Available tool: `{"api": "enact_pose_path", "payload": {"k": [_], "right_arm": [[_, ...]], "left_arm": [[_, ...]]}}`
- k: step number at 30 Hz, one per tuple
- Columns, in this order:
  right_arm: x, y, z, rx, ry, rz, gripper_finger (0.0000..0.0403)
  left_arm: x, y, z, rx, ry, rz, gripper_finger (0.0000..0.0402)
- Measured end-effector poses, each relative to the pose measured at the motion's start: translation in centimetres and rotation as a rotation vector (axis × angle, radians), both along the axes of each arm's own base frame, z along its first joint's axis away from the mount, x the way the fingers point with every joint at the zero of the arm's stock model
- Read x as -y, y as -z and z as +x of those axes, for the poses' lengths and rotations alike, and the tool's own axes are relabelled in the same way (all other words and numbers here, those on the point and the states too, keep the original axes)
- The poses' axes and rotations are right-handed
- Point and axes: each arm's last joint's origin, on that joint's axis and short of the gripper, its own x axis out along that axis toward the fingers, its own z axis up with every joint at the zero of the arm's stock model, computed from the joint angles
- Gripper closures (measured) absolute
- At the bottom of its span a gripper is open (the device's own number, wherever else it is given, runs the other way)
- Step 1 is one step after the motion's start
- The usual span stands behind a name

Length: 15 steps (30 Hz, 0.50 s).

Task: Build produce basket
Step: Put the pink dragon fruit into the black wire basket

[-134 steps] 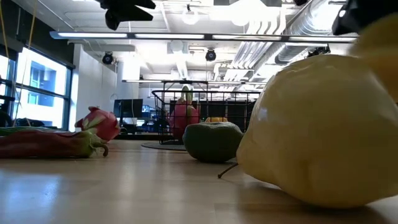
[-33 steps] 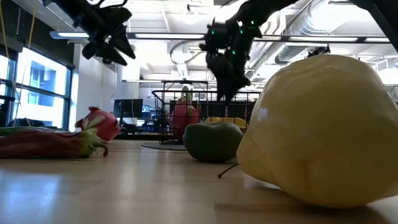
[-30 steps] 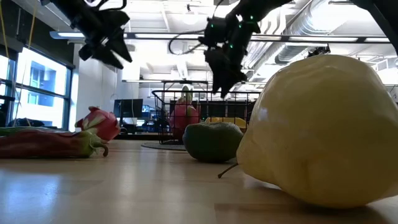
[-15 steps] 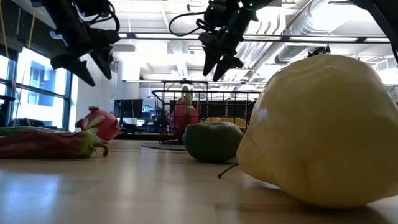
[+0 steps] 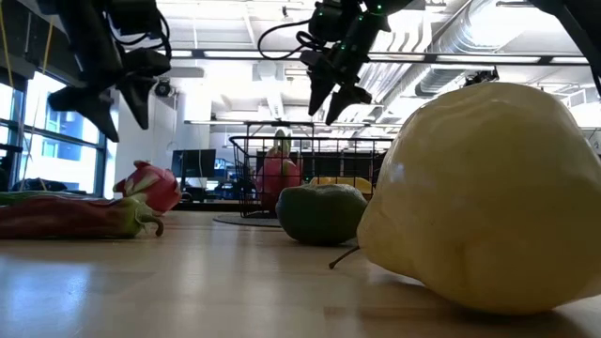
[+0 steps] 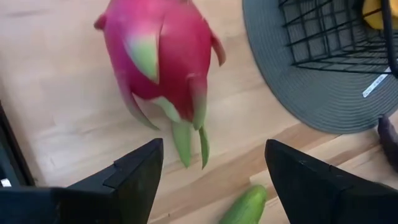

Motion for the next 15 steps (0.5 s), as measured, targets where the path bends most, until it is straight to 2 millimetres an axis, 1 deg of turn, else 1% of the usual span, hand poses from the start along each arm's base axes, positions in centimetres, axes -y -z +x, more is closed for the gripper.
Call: {"api": "enact_pose_path", "payload": {"k": [5,10,15], "right_arm": [[0.0,0.0,0.0,-0.011,-0.04,-0.022,0.0163],[0.0,0.0,0.0,-0.014,-0.053,-0.029,0.0163],[0.0,0.0,0.0,-0.022,-0.077,-0.041,0.0163]], "left_arm": [[0.5,0.7,0.3,0.007,-0.027,-0.027,0.0129],[0.9,2.0,0.5,0.011,-0.108,-0.075,0.0129],[1.2,3.4,0.9,0.024,-0.146,-0.101,0.0129]]}}
